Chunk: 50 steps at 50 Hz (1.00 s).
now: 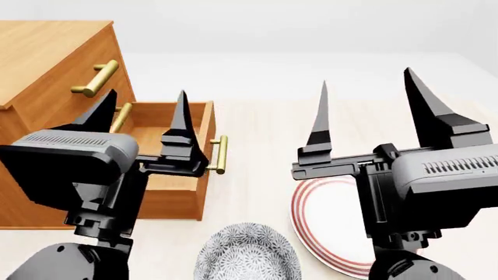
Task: Open the bottom drawer of the cabinet.
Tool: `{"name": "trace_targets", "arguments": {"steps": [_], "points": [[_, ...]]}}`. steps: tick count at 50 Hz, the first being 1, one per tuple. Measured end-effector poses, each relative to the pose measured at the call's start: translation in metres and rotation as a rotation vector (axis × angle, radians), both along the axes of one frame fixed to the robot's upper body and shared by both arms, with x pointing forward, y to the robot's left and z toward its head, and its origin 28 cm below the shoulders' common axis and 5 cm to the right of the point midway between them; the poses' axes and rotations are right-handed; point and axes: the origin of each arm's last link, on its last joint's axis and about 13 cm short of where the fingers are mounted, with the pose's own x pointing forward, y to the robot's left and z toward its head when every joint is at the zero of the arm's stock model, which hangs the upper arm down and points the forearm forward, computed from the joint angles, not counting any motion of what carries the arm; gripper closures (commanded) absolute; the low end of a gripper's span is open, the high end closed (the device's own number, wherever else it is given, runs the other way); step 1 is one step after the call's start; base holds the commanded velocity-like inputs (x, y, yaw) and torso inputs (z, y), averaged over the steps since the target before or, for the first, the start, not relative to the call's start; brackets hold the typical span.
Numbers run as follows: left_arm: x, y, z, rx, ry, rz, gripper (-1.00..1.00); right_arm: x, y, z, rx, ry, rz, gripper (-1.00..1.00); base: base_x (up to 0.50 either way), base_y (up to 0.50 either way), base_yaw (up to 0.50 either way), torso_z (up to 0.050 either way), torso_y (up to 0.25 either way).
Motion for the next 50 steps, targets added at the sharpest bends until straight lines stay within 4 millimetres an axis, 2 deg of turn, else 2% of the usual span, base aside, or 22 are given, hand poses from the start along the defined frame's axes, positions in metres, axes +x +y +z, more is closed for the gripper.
{"name": "trace_targets", "arguments": {"steps": [10, 19, 32, 50], "points": [[-0.003, 0.000, 0.040, -0.003, -0.113, 0.003, -1.00, 0.002, 0.002, 0.034, -0.026, -0.089, 0.011, -1.00, 0.00, 0.00, 0.00, 0.000, 0.000], [-0.007, 0.000, 0.062, 0.000, -0.177, 0.006, -1.00, -0.001, 0.004, 0.056, -0.043, -0.151, 0.022, -1.00, 0.00, 0.00, 0.00, 0.000, 0.000], [-0.012, -0.001, 0.078, 0.002, -0.229, 0.006, -1.00, -0.008, 0.008, 0.079, -0.067, -0.222, 0.036, -1.00, 0.00, 0.00, 0.00, 0.000, 0.000], [-0.016, -0.001, 0.085, 0.002, -0.257, 0.005, -1.00, -0.014, 0.009, 0.089, -0.081, -0.257, 0.037, -1.00, 0.00, 0.00, 0.00, 0.000, 0.000]]}}
